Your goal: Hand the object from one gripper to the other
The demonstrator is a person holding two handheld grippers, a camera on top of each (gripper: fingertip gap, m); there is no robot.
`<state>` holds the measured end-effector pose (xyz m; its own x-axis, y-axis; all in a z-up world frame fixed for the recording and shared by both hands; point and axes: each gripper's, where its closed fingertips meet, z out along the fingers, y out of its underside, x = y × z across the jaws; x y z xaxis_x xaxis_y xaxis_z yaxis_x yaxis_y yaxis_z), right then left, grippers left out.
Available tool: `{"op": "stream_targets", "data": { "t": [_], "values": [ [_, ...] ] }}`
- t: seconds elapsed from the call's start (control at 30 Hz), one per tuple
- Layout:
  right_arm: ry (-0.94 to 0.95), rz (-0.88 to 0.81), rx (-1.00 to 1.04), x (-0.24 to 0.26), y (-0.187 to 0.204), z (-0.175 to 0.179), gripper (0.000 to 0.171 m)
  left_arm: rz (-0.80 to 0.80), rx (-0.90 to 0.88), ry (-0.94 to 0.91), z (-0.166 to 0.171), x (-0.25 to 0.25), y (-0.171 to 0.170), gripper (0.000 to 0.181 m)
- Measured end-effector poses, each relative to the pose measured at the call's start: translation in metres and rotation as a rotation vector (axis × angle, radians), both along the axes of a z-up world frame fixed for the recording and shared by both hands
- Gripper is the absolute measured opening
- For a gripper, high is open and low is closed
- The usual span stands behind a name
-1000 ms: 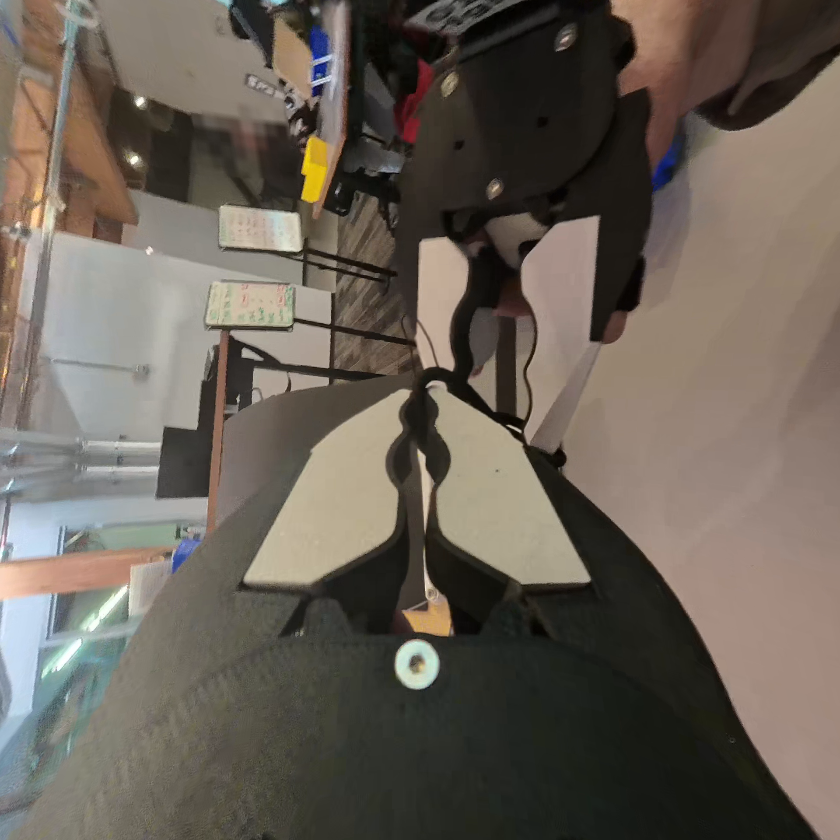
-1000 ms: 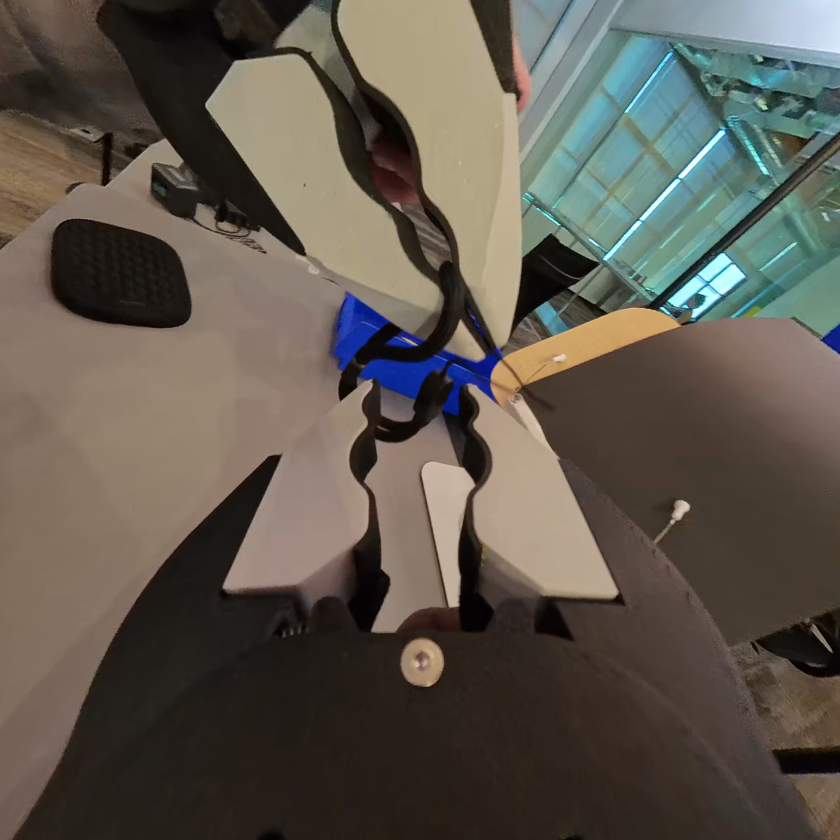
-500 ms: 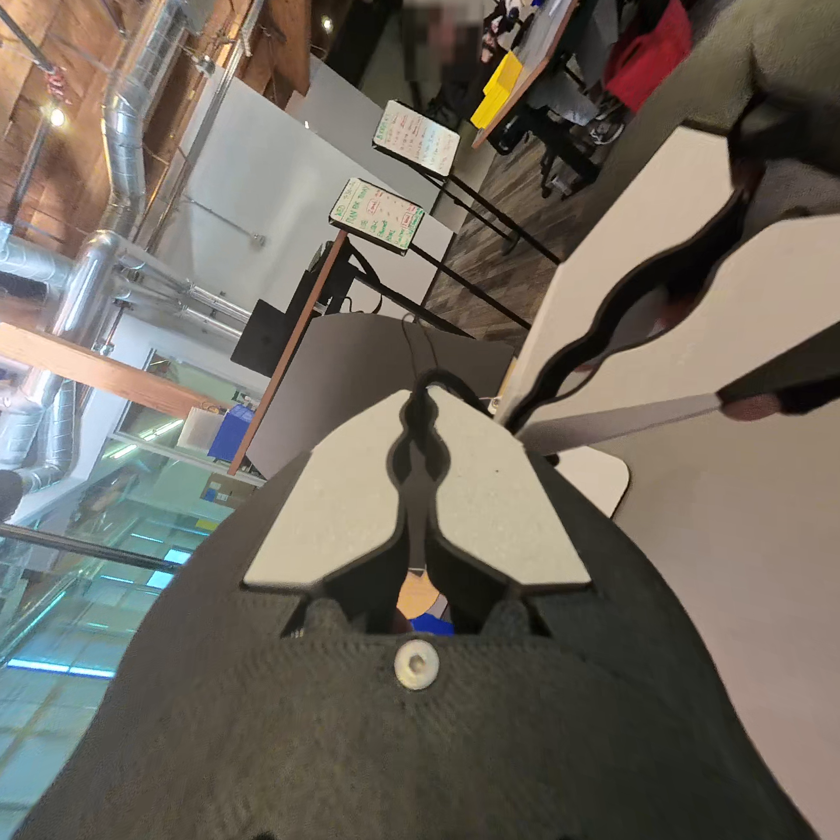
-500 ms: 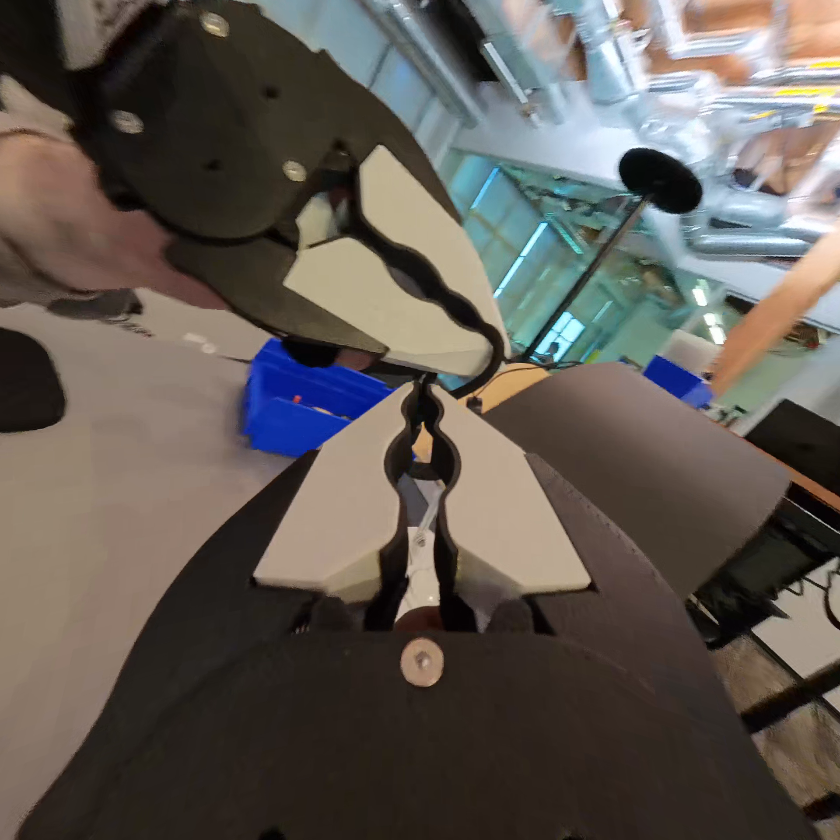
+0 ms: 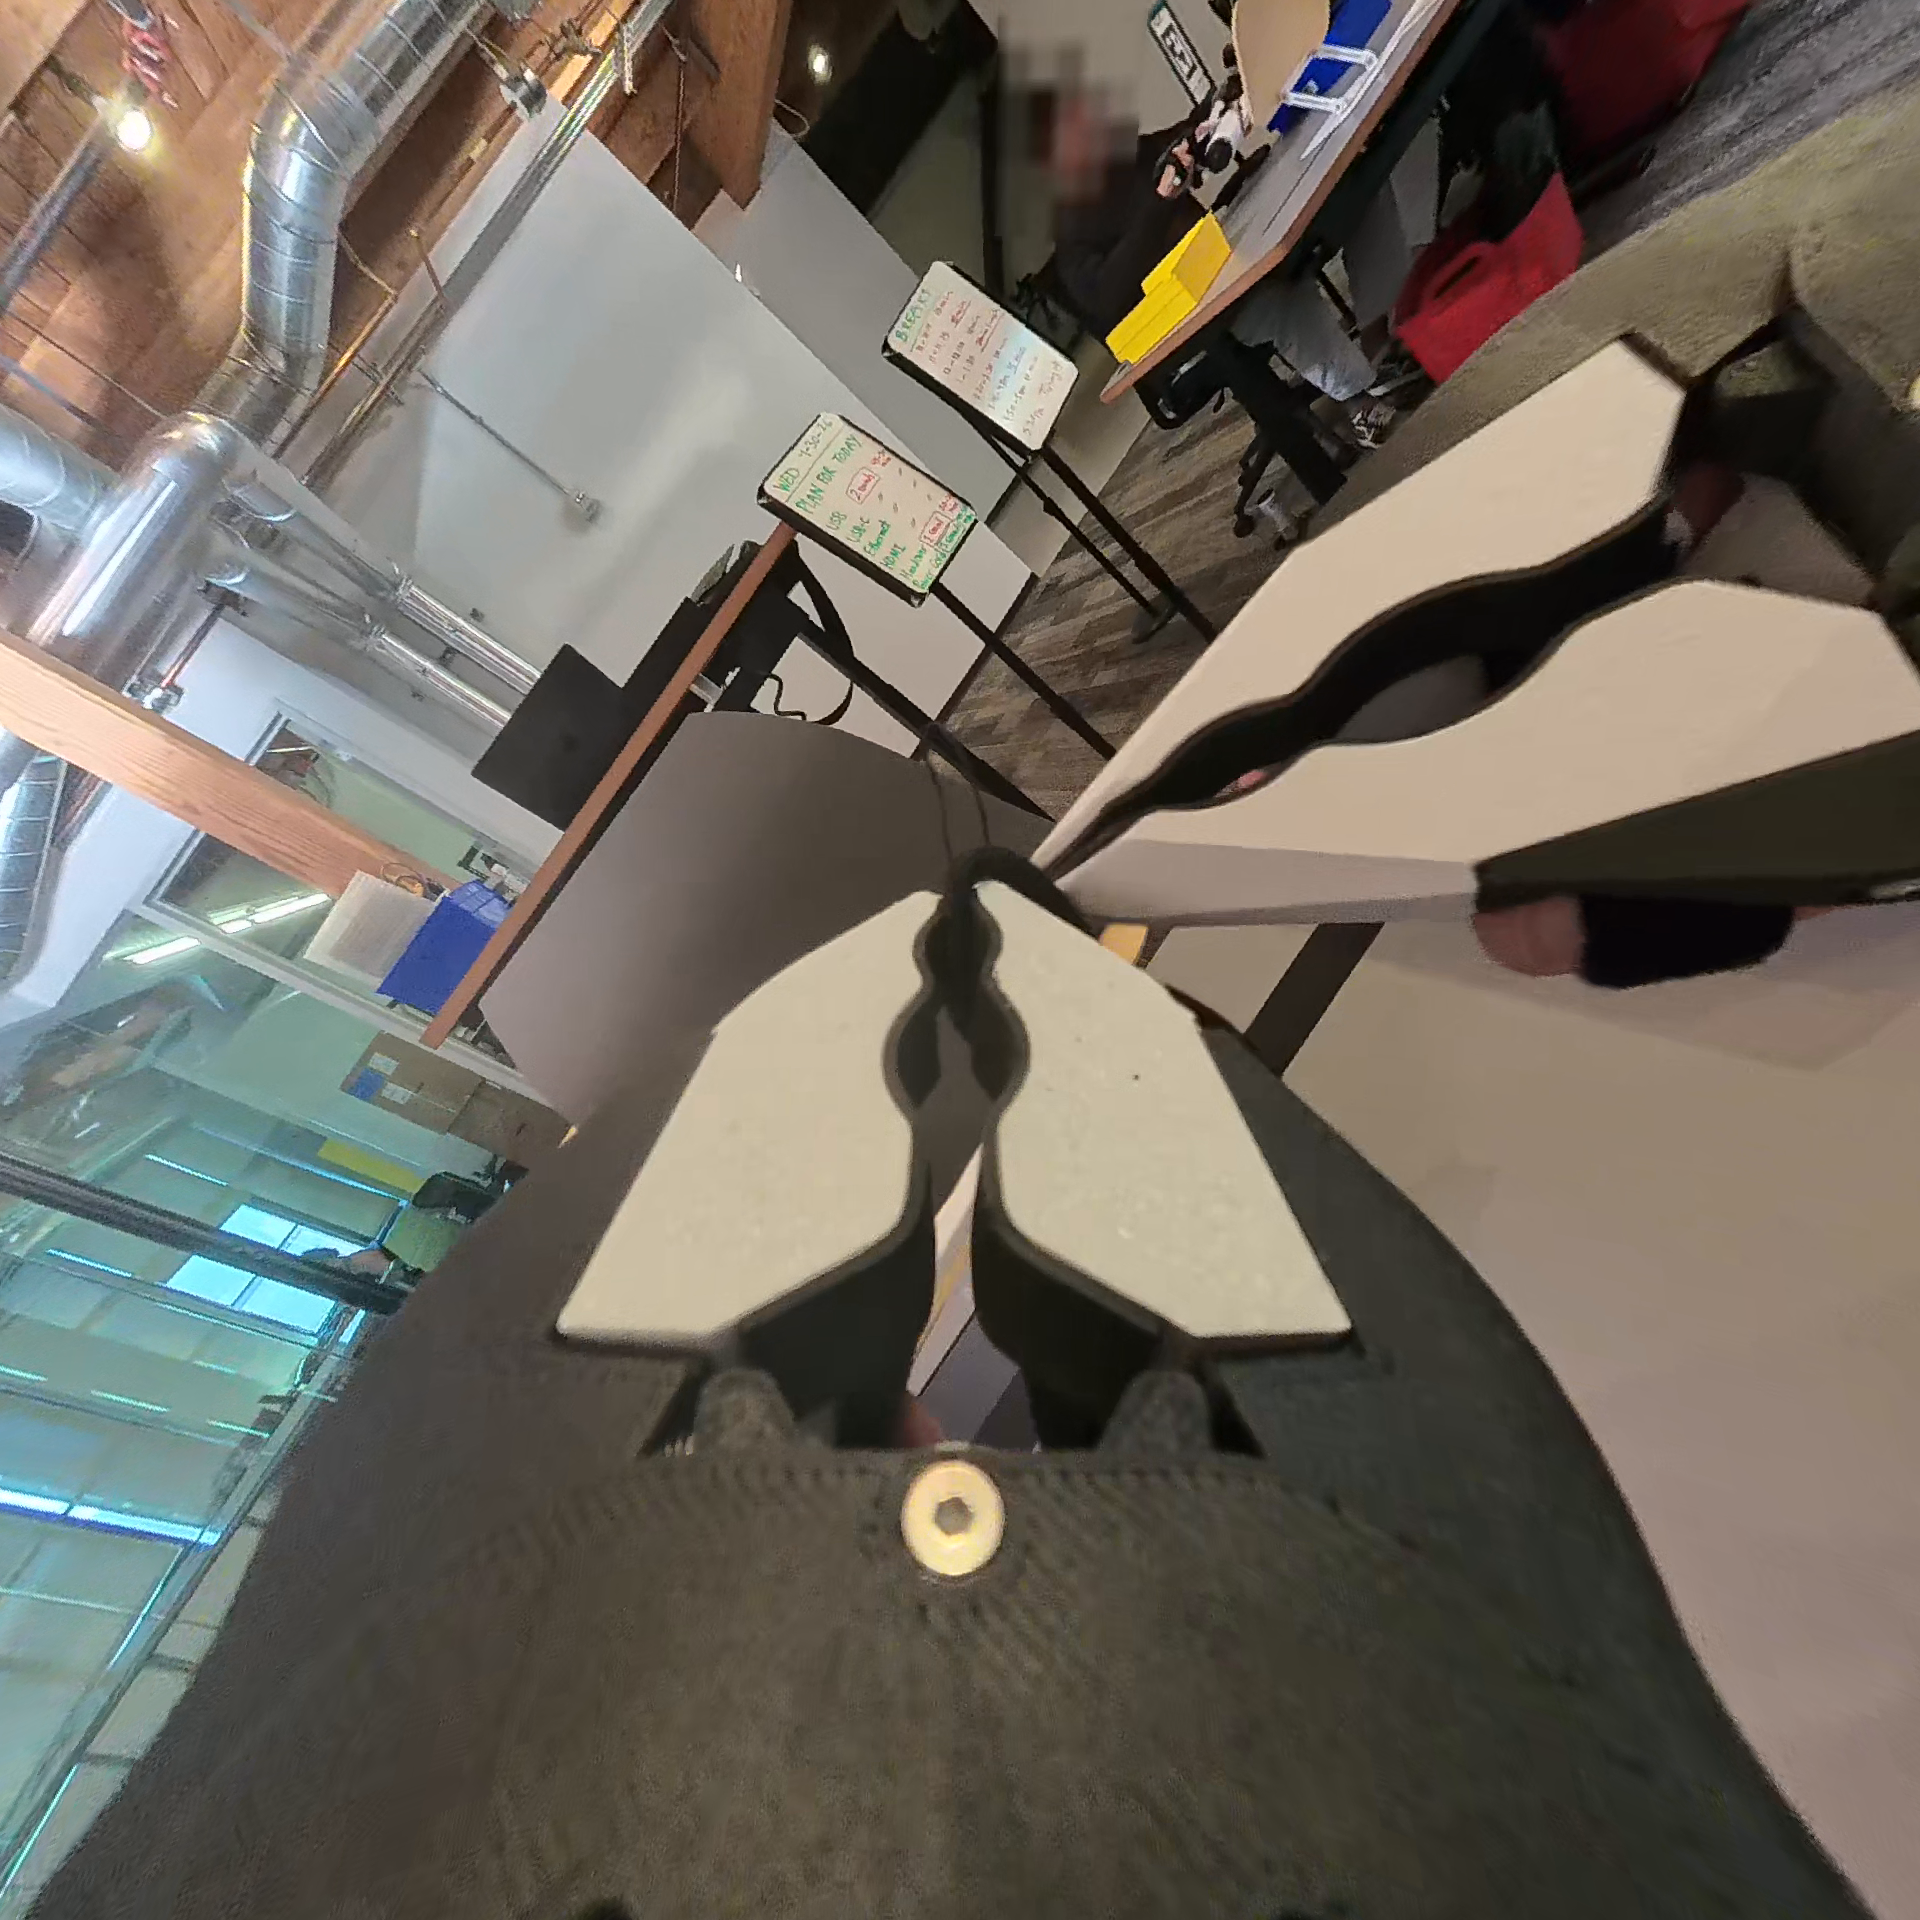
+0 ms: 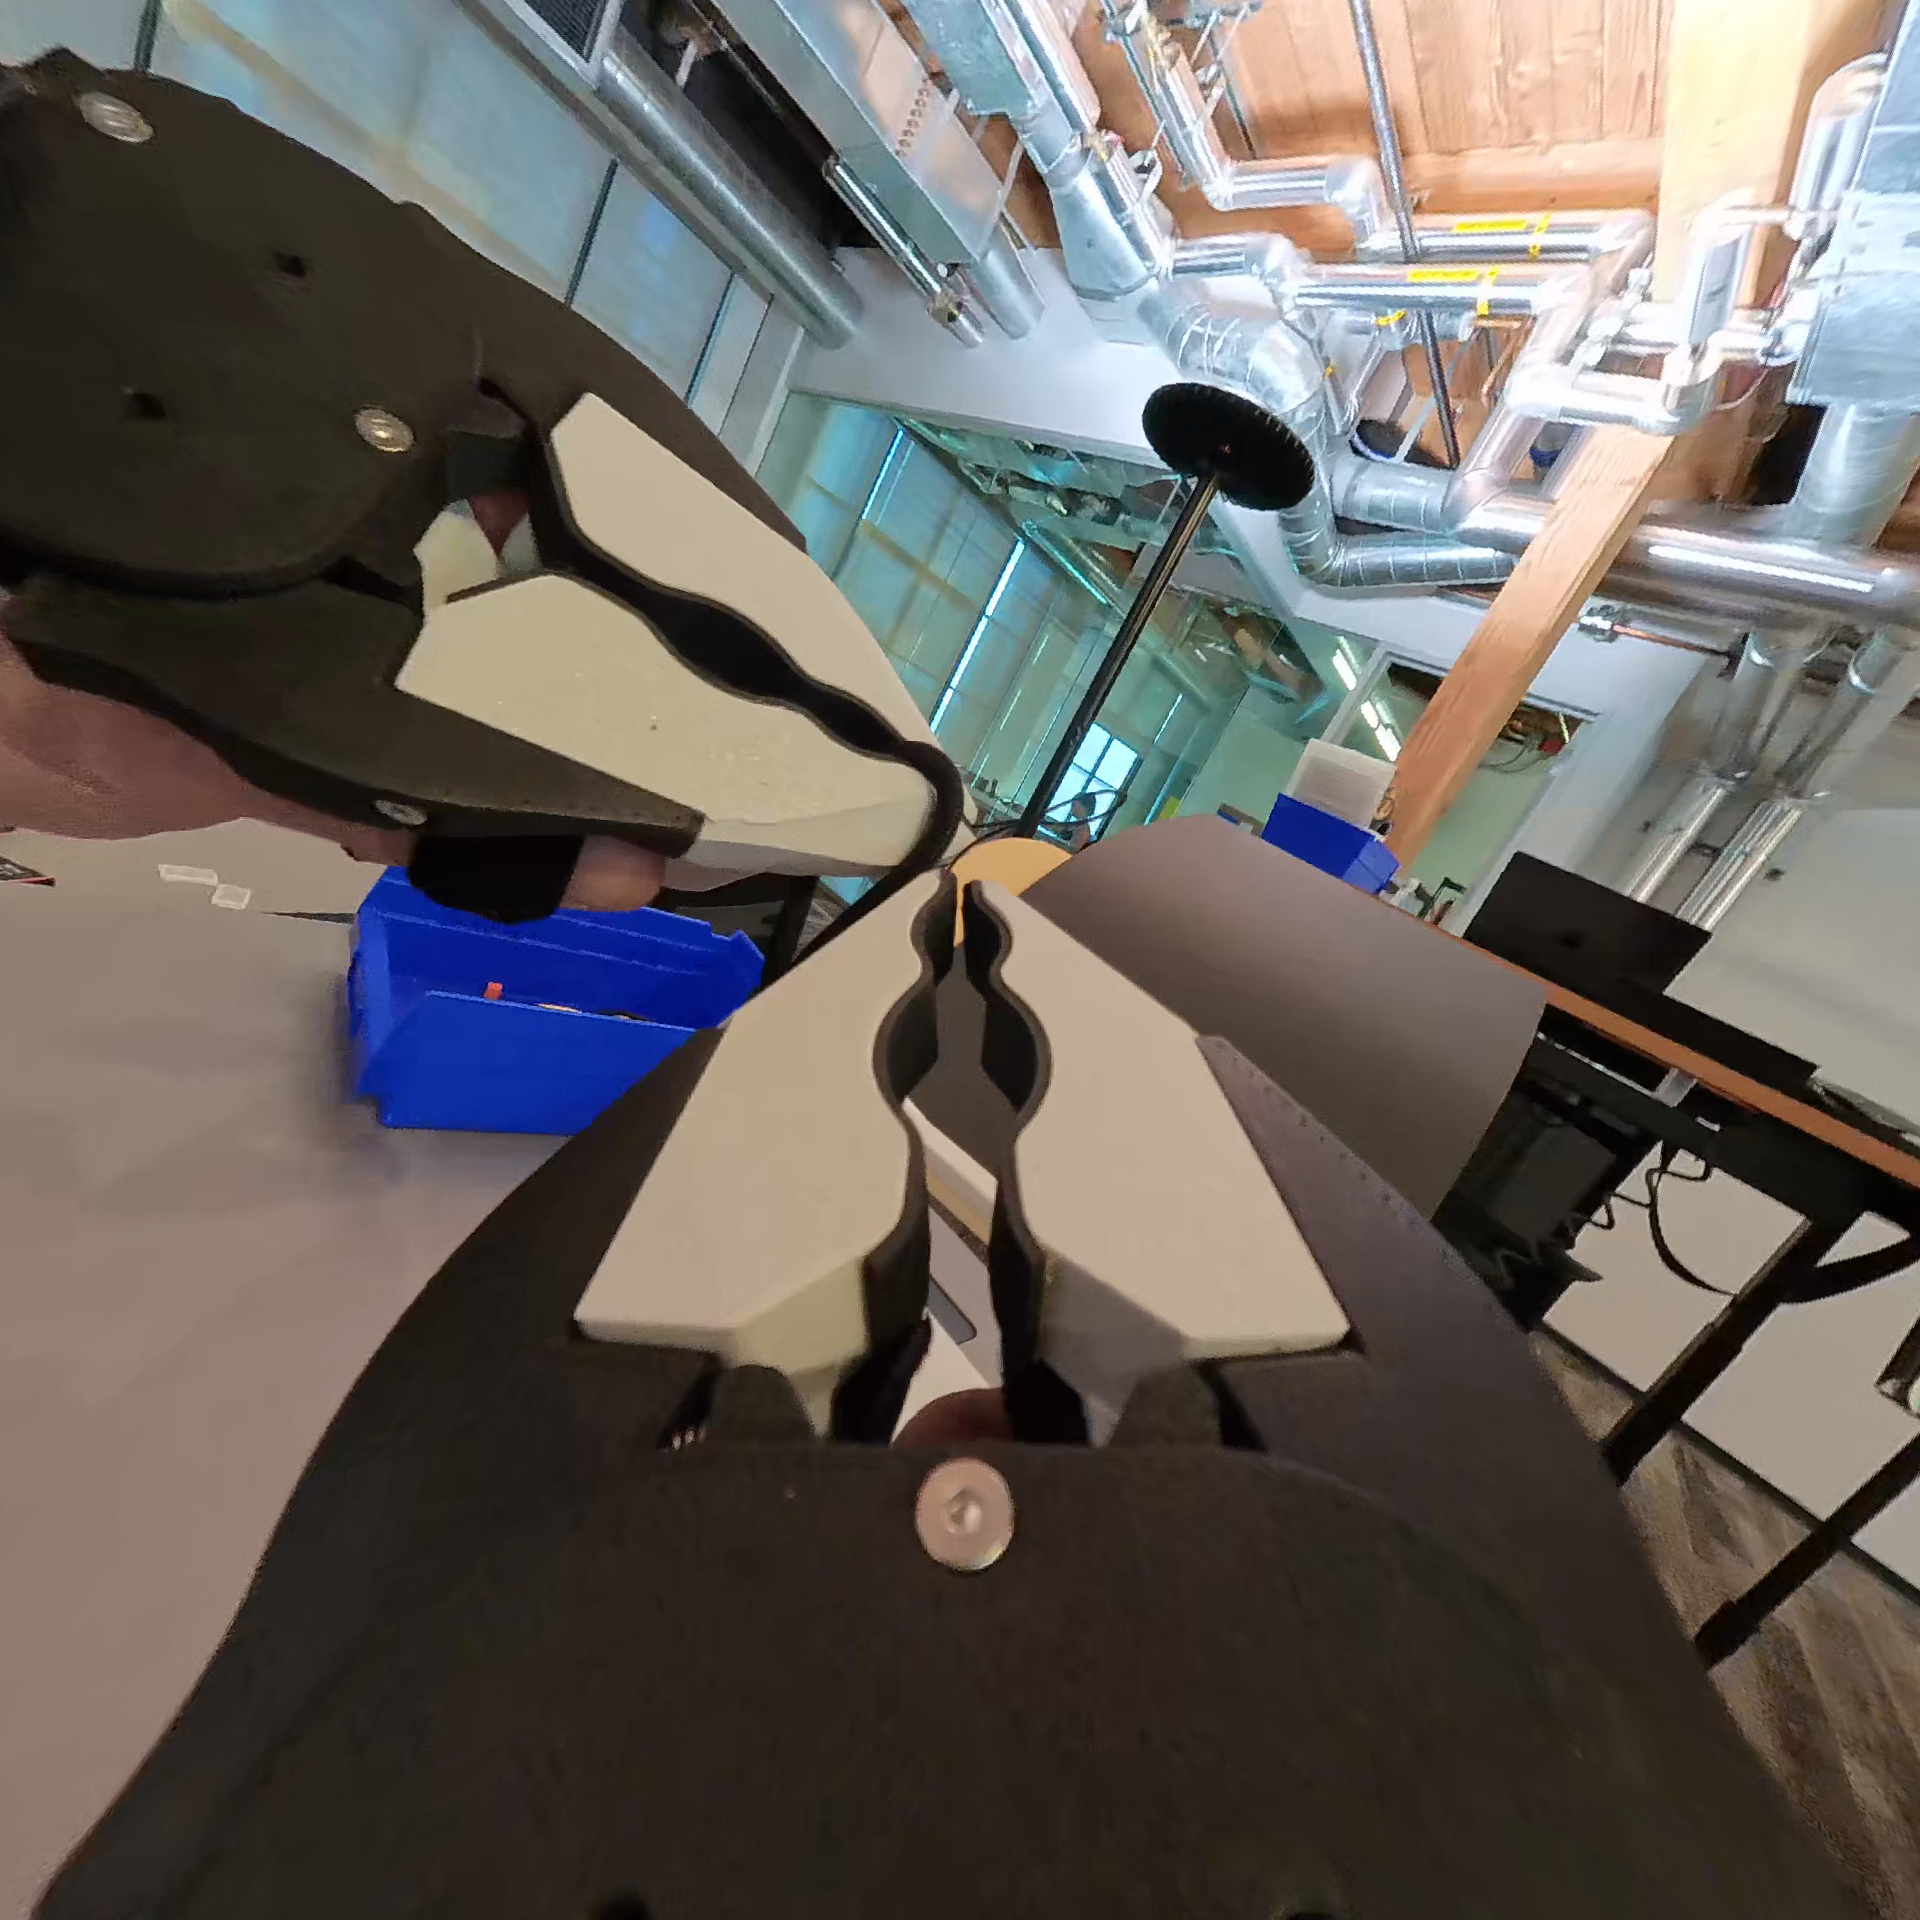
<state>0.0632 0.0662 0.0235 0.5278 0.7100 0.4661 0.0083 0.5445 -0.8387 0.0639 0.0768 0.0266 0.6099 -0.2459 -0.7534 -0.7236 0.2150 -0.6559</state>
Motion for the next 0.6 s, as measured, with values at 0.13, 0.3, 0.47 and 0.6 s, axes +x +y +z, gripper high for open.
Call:
{"op": "stream_targets", "data": {
  "t": [0.13, 0.3, 0.47, 0.6],
  "values": [
    [-0.008, 0.089, 0.019, 0.004, -0.017, 0.009, 0.0, 0.014, 0.005, -0.007, 0.004, -0.005, 0.002, 0.0],
    [-0.058, 0.112, 0.014, -0.004, -0.023, 0.001, 0.0, 0.025, 0.015, 0.001, 0.004, -0.006, 0.003, 0.0],
    [-0.082, 0.106, 0.001, -0.01, -0.018, -0.007, 0.0, 0.012, 0.017, -0.007, 0.005, 0.0, -0.001, 0.0],
    [-0.101, 0.063, 0.027, -0.012, -0.017, -0.009, 0.0, 0.003, 0.008, -0.014, 0.004, 0.002, -0.002, 0.0]
  ]
}}
